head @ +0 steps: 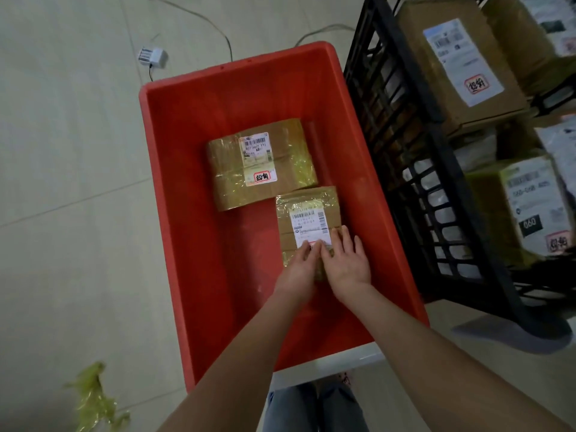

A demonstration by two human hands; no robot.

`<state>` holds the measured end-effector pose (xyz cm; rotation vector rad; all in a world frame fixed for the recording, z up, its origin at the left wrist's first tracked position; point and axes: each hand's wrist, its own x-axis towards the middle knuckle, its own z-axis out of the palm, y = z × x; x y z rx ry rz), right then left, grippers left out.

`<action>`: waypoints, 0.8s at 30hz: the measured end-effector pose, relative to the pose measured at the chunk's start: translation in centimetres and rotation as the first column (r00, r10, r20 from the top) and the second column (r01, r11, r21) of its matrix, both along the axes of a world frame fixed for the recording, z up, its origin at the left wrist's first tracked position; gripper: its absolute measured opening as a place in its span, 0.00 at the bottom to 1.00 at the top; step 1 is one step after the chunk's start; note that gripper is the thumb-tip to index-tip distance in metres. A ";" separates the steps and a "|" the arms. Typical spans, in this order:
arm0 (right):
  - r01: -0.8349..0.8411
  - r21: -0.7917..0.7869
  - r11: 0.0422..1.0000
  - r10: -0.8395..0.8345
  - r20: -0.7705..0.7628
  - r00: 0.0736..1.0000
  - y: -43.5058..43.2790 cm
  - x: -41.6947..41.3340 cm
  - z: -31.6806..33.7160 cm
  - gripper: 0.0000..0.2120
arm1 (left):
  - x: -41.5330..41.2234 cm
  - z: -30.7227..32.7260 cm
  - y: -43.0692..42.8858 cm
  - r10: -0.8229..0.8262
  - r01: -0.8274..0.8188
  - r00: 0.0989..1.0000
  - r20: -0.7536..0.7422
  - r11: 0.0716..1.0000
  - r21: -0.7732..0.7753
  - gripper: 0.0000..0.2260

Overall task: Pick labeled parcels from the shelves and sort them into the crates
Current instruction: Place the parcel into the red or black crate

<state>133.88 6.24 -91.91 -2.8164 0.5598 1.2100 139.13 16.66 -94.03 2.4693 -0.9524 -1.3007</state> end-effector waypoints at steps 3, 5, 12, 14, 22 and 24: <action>0.015 -0.013 1.000 -0.015 0.013 1.000 -1.2 0.3 0.2 0.31 | 0.6 -0.5 -0.1 -0.004 0.005 0.998 0.060 1.000 -0.025 0.38; 0.006 -0.005 1.000 -0.006 0.021 1.000 -1.6 0.4 0.2 0.33 | 1.0 -0.5 0.5 0.014 -0.012 0.989 0.147 1.000 -0.014 0.36; 0.062 0.094 0.994 -0.069 0.079 0.994 -0.5 -1.2 3.2 0.40 | 0.8 3.6 2.1 -0.021 -0.020 0.970 0.243 0.986 0.165 0.40; 0.078 0.125 0.989 -0.094 0.130 0.987 -0.4 -1.5 5.3 0.38 | 0.8 6.0 1.9 -0.057 0.008 0.963 0.265 0.983 0.184 0.40; 0.172 0.170 0.970 -0.219 0.313 0.924 -1.3 -4.3 16.9 0.37 | -0.7 18.9 -1.3 -0.189 0.134 0.890 0.416 0.978 0.159 0.39; 0.219 0.160 0.963 -0.262 0.350 0.899 -2.0 -5.5 20.0 0.37 | -1.5 22.1 -2.6 -0.220 0.173 0.870 0.442 0.974 0.144 0.40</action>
